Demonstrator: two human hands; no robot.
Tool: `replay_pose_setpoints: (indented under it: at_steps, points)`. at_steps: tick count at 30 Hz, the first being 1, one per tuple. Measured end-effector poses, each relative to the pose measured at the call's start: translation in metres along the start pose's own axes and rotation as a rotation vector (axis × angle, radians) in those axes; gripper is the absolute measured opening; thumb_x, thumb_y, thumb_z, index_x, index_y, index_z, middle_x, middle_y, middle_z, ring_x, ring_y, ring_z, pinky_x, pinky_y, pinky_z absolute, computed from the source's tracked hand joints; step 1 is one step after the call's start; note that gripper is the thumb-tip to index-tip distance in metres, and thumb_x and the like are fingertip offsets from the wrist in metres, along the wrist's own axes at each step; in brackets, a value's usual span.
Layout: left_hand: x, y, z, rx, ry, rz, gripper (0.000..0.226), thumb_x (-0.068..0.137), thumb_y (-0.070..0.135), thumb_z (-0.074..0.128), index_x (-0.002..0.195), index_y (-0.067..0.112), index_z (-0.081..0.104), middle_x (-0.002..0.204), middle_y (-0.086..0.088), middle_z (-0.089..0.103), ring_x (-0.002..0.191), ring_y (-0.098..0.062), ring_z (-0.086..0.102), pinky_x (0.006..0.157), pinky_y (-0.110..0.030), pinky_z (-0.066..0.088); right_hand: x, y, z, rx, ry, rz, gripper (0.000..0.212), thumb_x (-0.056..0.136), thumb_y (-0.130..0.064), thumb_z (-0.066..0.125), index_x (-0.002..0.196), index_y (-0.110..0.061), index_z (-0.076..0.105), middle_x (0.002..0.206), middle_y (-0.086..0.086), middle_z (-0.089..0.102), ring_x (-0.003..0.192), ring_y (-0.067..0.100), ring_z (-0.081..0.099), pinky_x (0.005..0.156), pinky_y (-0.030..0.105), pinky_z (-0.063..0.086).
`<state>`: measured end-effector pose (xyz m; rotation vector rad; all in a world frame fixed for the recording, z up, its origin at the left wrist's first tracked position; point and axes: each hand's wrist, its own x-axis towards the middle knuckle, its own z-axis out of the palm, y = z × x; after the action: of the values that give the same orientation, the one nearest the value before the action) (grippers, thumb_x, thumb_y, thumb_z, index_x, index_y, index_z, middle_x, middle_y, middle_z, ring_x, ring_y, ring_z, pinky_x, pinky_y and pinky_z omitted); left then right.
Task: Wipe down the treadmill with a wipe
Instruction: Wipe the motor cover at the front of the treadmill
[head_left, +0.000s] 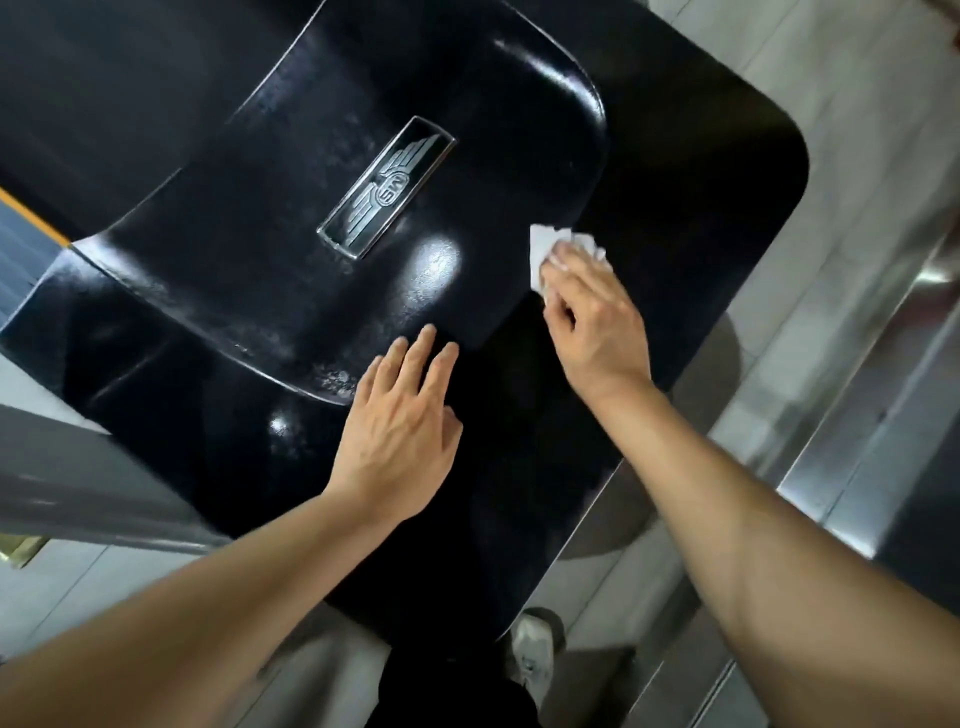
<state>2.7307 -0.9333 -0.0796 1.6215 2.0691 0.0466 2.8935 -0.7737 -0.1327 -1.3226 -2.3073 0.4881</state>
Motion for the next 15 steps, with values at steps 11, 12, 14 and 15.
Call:
replay_pose_setpoints:
  at_steps: [11,12,14,15]
  points:
    - [0.029,0.003,0.01,0.045,-0.084,0.051,0.072,0.106,0.041,0.03,0.162,0.029,-0.013,0.171,0.003,-0.017,0.158,-0.027,-0.012,0.128,-0.049,0.001,0.138,0.023,-0.009,-0.255,-0.097,0.282,0.028,0.101,-0.009,0.048,0.128,-0.01,0.056,0.136,0.008,0.056,0.12,0.023,0.057,0.096,0.033,0.05]
    - [0.029,0.004,0.009,0.04,-0.087,0.05,0.072,0.106,0.04,0.03,0.162,0.029,-0.014,0.17,0.003,-0.018,0.158,-0.027,-0.013,0.128,-0.049,0.001,0.126,0.031,-0.013,-0.186,-0.027,0.361,0.023,0.101,-0.009,0.046,0.12,-0.011,0.059,0.128,0.006,0.06,0.109,0.021,0.06,0.09,0.032,0.051]
    - [0.029,0.004,0.009,0.042,-0.097,0.048,0.072,0.107,0.04,0.03,0.162,0.029,-0.016,0.17,0.003,-0.02,0.158,-0.027,-0.014,0.128,-0.05,0.001,0.09,0.045,-0.018,-0.055,0.119,0.461,0.022,0.102,-0.011,0.043,0.116,-0.011,0.06,0.13,0.006,0.061,0.109,0.021,0.06,0.093,0.033,0.051]
    - [0.029,0.004,0.008,0.049,-0.106,0.053,0.072,0.107,0.04,0.029,0.162,0.028,-0.017,0.17,0.003,-0.021,0.157,-0.027,-0.014,0.128,-0.051,0.001,0.071,0.05,-0.02,-0.018,0.151,0.486,0.026,0.104,-0.012,0.043,0.124,-0.012,0.06,0.14,0.006,0.057,0.122,0.023,0.058,0.1,0.029,0.047]
